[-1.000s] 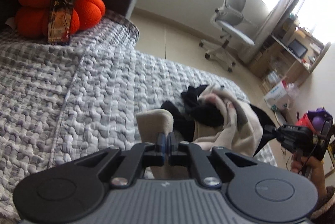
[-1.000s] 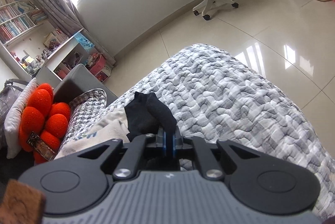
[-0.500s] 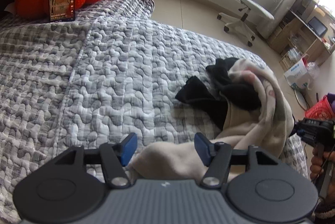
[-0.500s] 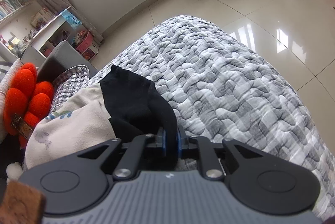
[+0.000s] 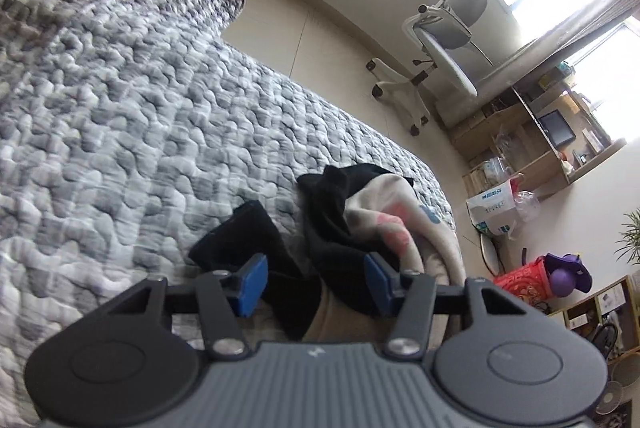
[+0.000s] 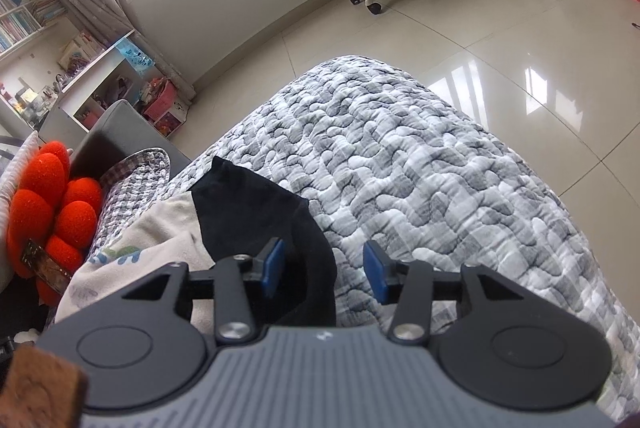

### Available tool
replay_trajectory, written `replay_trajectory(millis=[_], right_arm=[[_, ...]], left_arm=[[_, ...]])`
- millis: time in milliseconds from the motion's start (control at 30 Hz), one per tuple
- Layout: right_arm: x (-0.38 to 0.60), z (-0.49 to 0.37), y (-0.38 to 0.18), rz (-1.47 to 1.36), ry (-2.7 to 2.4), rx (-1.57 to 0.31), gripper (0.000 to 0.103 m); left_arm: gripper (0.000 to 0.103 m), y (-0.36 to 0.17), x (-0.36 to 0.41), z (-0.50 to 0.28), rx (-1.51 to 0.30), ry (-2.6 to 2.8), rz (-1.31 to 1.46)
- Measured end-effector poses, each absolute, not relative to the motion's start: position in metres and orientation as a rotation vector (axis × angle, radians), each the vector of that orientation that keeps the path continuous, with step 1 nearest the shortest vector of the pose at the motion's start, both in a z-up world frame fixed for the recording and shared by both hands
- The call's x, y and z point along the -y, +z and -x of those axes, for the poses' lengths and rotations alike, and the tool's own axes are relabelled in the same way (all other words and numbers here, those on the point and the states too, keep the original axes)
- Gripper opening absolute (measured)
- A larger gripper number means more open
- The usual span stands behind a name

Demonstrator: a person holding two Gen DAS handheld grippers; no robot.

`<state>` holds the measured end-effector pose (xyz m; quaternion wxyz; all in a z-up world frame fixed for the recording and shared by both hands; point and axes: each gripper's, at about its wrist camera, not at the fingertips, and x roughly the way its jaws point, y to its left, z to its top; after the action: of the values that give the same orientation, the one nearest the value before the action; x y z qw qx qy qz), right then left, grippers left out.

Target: Fold clothes

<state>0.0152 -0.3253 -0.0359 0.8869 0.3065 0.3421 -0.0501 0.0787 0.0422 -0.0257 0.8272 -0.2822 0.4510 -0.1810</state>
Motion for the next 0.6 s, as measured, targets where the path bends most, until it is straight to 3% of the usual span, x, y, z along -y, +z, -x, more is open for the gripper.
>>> replay_trajectory(millis=[300,367,433,500,533,600], right_arm=[[0.321,-0.017,-0.034,-0.636,-0.093,-0.716,0.048],[0.318,-0.018,-0.037,-0.635,-0.093,-0.726,0.048],[0.315,-0.020,-0.041,-0.630,-0.095,-0.744,0.047],[0.311,-0.022,-0.046,-0.617,-0.100,-0.761,0.029],[0.308,-0.023,-0.047,-0.601,-0.107,-0.769,0.014],[0.303,-0.022,-0.047,-0.575,-0.122,-0.755,0.010]], left_arm=[[0.030,-0.056,-0.030,-0.095,-1.030,-0.375,0.863],[0.013,-0.057,-0.029,-0.092,-1.024,-0.348,0.873],[0.007,-0.055,-0.026,-0.088,-1.009,-0.318,0.862],[0.006,-0.050,-0.023,-0.082,-0.975,-0.297,0.833],[0.005,-0.045,-0.022,-0.078,-0.951,-0.286,0.811],[0.005,-0.034,-0.020,-0.071,-0.903,-0.262,0.759]])
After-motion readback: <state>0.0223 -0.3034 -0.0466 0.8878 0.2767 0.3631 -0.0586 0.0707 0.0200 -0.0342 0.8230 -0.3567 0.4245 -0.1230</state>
